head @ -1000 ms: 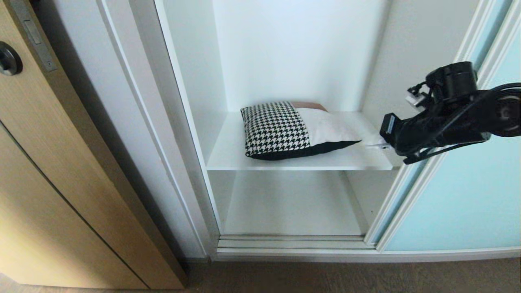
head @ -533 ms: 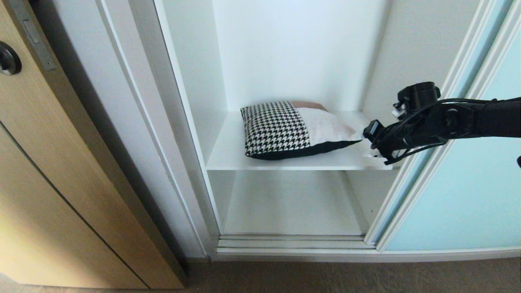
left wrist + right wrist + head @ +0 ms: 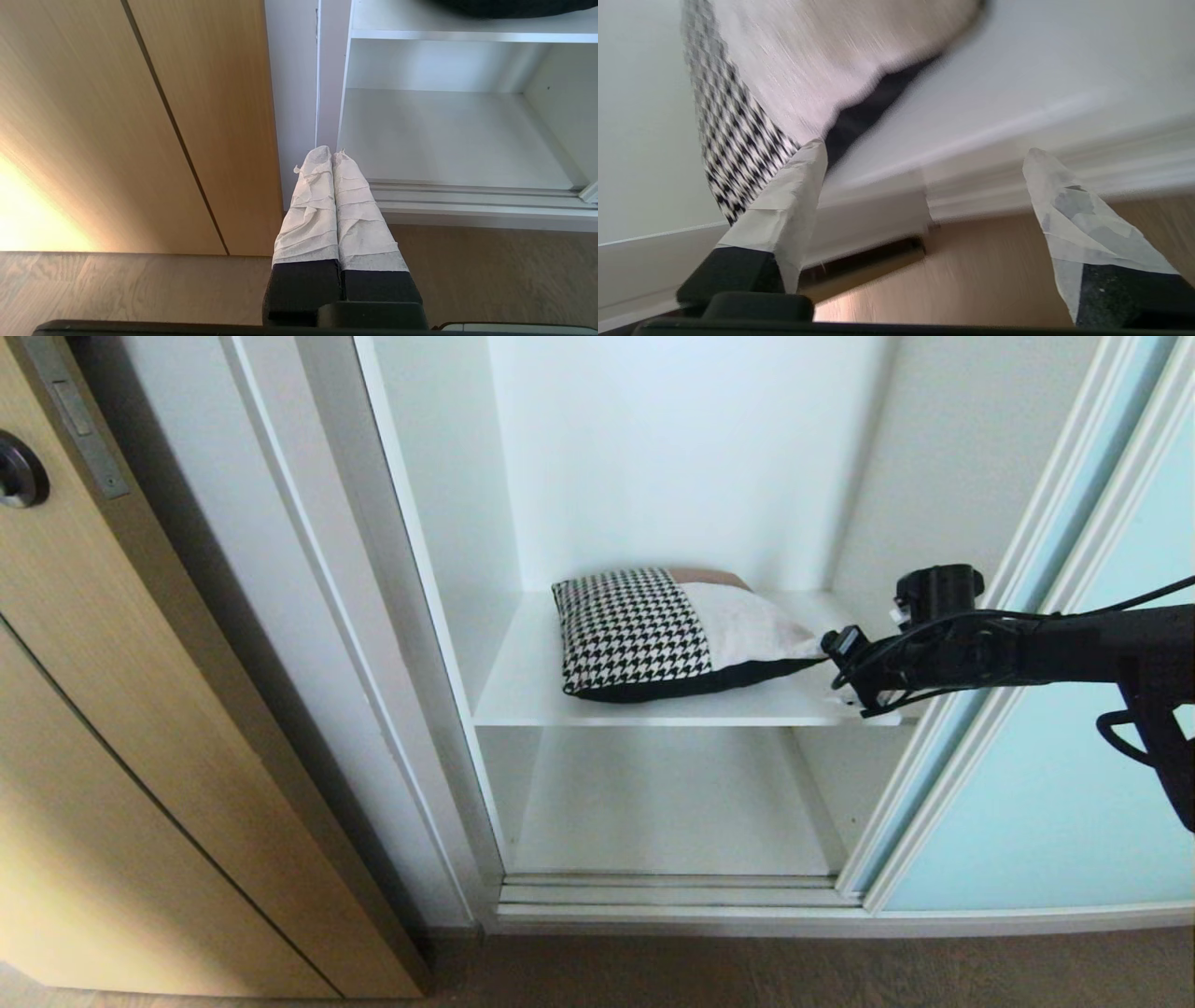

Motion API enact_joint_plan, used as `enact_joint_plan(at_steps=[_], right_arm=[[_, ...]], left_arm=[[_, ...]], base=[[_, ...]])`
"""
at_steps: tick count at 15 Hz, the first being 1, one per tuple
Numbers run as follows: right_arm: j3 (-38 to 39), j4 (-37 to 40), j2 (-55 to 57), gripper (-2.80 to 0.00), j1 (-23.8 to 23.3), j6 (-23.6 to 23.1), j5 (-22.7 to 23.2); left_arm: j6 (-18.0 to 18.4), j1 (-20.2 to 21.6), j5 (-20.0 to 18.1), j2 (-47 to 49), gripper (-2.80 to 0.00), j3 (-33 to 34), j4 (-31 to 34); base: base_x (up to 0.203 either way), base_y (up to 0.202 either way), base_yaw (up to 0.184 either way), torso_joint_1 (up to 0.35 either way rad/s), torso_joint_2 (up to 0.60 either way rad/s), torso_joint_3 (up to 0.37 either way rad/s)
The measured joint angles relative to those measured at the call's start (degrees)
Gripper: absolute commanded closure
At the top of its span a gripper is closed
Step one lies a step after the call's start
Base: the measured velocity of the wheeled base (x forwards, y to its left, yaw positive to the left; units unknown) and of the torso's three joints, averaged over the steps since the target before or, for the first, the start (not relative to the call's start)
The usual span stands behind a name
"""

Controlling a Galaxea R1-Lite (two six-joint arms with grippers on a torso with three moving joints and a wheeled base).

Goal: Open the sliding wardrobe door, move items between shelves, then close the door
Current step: Place the pillow on the lower shelf

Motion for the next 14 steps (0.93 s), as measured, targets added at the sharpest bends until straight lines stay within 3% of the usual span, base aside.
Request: enact_joint_plan(at_steps=[8,14], right_arm=[[2.7,-22.2,4.8,-2.8,0.1,-0.4,0.7],[0.5,-25.9,7.6,-2.8,1.1,-0.9,0.9]], left_arm=[[0.0,0.0,0.0,0.0,0.0,0.0,0.0],[0.0,0.0,0.0,0.0,0.0,0.0,0.0]], base=[[0.0,0.0,0.0,0.0,0.0,0.0],[0.0,0.0,0.0,0.0,0.0,0.0]])
